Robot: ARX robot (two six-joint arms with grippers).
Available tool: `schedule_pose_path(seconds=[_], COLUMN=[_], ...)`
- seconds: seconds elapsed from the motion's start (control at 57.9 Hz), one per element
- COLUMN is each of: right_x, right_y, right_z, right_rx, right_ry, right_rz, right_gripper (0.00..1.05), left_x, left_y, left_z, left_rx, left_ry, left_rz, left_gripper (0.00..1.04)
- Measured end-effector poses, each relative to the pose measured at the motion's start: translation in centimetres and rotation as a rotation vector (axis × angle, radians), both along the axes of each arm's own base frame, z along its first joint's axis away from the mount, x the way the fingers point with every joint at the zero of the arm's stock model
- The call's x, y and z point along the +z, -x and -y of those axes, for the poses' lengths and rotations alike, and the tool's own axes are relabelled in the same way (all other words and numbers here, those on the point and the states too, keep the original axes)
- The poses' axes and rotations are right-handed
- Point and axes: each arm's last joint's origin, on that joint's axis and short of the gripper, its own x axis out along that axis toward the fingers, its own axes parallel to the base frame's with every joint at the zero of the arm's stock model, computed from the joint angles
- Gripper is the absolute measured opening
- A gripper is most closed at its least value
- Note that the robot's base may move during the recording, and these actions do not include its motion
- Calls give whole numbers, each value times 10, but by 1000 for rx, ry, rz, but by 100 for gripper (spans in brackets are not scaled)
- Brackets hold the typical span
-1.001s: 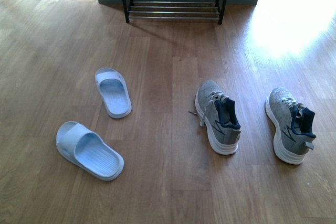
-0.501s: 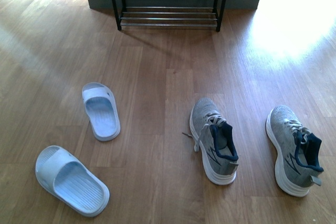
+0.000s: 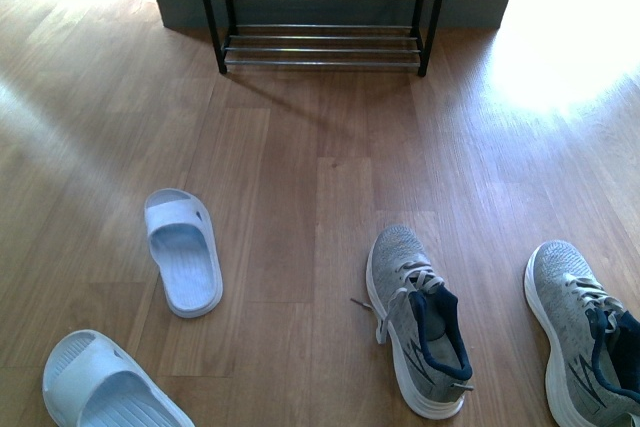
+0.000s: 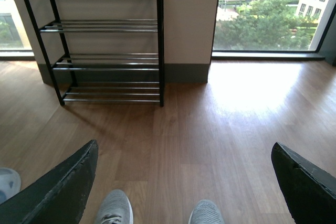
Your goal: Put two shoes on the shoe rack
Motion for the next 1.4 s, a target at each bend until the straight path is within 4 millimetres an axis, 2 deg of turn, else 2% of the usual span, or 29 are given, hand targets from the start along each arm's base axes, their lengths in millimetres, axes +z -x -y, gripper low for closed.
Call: schedule_pose_path(seconds=[1.398], right_x=[0], right_y=[0], right_z=[0], right_rx=[3], right_ry=[0], right_rz=[0], right_gripper=[96], left_x=[0], left_y=[0], left_z=[0], left_rx=[2], left_ry=[0], left_rz=[0], left_gripper=[95])
